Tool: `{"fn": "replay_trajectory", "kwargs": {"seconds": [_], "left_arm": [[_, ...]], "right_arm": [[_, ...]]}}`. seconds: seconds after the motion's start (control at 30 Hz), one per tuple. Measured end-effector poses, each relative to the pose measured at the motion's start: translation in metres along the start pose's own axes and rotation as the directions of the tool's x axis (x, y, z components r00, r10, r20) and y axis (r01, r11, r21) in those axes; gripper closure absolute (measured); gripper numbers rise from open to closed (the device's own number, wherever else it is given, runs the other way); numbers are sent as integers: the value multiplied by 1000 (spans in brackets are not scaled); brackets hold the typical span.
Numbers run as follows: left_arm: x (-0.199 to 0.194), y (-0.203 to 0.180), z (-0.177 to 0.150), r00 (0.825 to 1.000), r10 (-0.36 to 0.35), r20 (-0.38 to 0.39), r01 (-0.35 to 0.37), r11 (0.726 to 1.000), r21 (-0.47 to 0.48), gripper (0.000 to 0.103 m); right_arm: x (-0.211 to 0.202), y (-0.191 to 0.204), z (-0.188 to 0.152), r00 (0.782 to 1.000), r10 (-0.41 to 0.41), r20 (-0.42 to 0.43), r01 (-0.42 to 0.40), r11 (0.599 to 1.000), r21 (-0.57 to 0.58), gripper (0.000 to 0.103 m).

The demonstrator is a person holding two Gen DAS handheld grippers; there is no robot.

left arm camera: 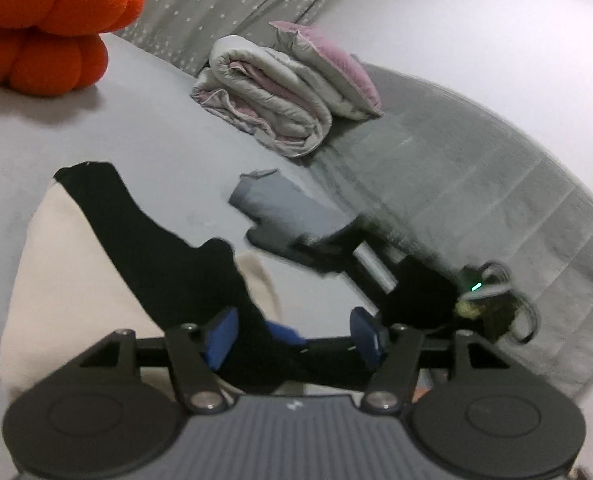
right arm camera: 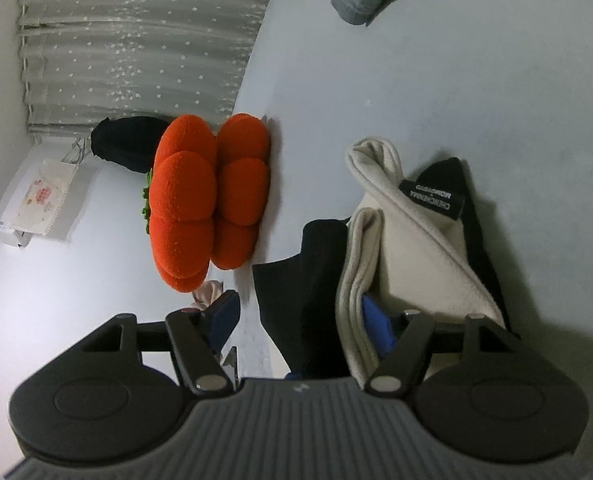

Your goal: Fold clothes

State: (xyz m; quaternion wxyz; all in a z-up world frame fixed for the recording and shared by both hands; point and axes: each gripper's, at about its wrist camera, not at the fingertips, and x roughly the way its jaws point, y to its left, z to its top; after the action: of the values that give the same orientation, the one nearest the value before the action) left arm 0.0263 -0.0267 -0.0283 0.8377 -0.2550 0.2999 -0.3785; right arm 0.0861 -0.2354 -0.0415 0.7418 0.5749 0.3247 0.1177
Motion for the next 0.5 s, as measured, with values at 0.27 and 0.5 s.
{"fn": "replay_trajectory", "kwargs": {"seconds": [0.27, 0.5], "left_arm": [[-36, 23, 20, 969, 202, 140, -199, 979, -35, 46], [-28, 43, 22, 937, 333, 106, -323, 941, -101, 68]], "right_arm": [[13, 17, -17, 991, -132, 28, 135, 971, -199, 53], [14, 46, -35, 970, -206, 132, 243, 873, -422, 80]]}}
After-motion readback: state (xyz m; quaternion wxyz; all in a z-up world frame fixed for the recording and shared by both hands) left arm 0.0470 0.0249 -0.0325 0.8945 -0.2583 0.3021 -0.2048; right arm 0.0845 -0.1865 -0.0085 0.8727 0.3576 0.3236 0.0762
